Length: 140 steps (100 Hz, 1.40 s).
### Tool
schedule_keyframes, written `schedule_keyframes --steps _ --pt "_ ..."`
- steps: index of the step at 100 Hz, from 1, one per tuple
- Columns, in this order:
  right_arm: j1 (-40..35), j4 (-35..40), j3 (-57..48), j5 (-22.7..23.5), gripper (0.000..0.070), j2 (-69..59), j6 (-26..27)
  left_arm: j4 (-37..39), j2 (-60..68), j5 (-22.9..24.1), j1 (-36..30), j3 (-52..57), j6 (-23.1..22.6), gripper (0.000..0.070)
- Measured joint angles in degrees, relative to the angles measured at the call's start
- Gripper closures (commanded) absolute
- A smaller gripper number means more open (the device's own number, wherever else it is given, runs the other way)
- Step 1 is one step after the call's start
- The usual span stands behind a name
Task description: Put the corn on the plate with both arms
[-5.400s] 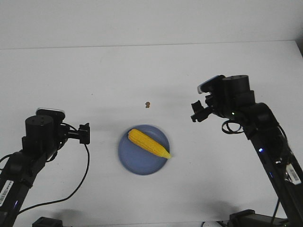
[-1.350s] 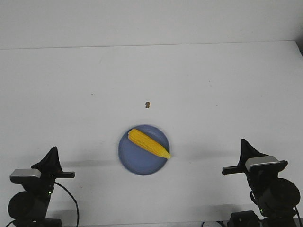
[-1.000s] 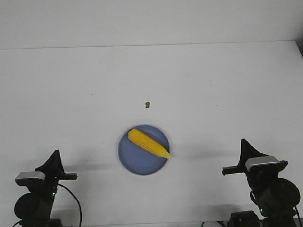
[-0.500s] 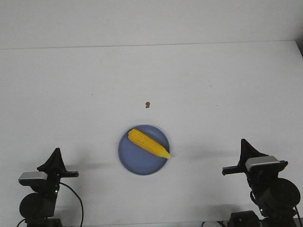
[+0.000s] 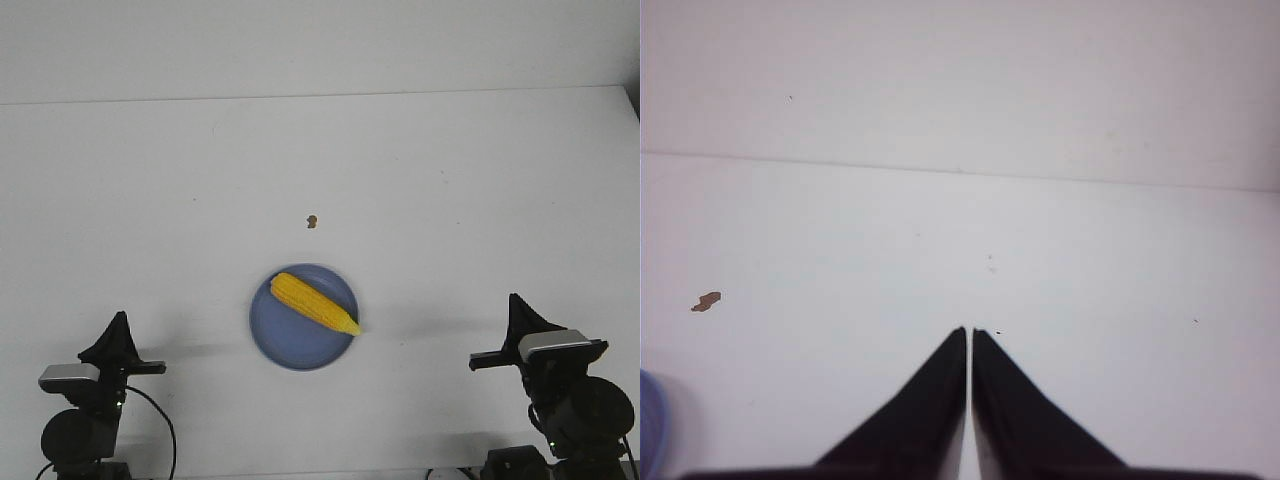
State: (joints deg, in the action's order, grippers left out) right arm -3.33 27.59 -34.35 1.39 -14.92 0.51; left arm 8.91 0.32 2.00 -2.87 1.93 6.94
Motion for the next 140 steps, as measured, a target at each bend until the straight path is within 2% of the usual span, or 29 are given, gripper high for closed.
schedule_keyframes --steps 102,117,140 --pt "0.00 -0.33 0.00 -0.13 0.0688 0.00 -0.07 0.00 0.00 0.00 0.00 0.00 0.00 0.0688" --pt "0.00 -4.11 1.77 -0.13 0.0687 1.97 -0.35 0.00 0.00 0.00 0.00 0.00 0.00 0.0688" --pt "0.00 -13.94 11.43 -0.13 0.0687 8.98 -0.72 0.00 0.00 0.00 0.00 0.00 0.00 0.0688"
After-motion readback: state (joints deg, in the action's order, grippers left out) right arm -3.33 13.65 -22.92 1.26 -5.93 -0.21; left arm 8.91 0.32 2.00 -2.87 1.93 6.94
